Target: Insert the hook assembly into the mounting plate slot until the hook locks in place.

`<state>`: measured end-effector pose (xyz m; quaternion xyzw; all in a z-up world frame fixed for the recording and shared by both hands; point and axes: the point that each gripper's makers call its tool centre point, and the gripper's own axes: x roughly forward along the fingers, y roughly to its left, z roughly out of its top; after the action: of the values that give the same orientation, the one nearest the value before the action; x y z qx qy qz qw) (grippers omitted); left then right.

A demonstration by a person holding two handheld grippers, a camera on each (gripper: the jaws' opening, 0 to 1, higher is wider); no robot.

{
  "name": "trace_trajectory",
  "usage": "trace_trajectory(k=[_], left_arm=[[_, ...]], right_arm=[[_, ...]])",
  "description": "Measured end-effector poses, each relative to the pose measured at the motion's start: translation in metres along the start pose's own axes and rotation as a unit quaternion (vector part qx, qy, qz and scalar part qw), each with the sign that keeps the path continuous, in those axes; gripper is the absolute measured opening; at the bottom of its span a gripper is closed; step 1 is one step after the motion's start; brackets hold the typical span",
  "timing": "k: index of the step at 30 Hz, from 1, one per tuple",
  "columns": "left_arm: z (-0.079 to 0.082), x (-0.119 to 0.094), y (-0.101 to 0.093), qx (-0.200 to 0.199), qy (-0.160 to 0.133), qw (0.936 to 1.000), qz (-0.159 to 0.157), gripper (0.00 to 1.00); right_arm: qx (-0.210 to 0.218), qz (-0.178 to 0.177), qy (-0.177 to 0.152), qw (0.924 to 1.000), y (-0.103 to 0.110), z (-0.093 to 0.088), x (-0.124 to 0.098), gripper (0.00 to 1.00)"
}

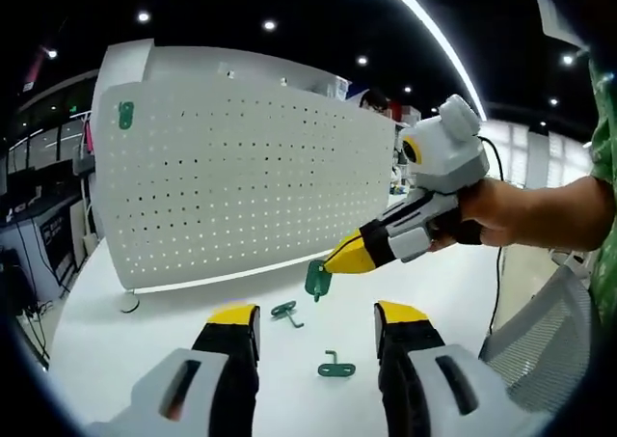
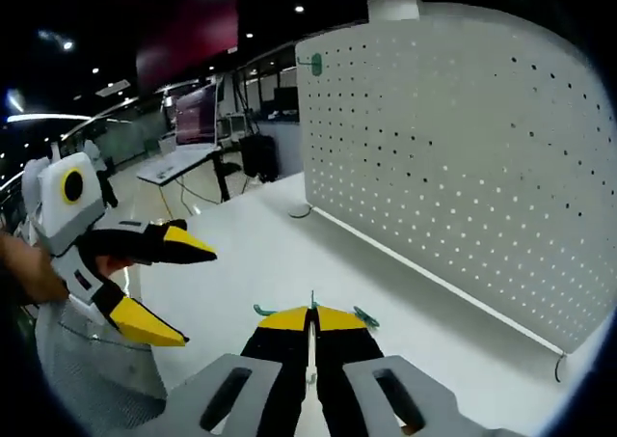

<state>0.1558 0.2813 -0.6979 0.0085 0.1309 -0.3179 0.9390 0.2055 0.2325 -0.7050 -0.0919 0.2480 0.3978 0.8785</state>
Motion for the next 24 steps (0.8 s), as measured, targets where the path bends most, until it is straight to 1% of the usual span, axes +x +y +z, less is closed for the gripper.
trace_trajectory(k=[5,12,16,24], left_arm=[[0.006,-0.002,0.001,0.012,-0.010,0.9999,0.005,0.46],[0.012,-0.005,0.002,0.030,-0.023,0.9992,0.012,0.39],[0.016,-0.006,0.002,0.040,-0.031,0.9986,0.014,0.36],[0.023,-0.009,-0.001,0.063,-0.049,0.9967,0.014,0.27]], right_arm=[[-0.011,0.013,-0.008,0.9998,0.016,0.014,-0.008,0.00],[-0.020,0.026,-0.016,0.9993,0.033,0.027,-0.016,0.00],[-0.023,0.031,-0.016,0.9991,0.040,0.029,-0.017,0.00],[-0.007,0.045,-0.020,0.9988,0.051,0.032,-0.019,0.00]])
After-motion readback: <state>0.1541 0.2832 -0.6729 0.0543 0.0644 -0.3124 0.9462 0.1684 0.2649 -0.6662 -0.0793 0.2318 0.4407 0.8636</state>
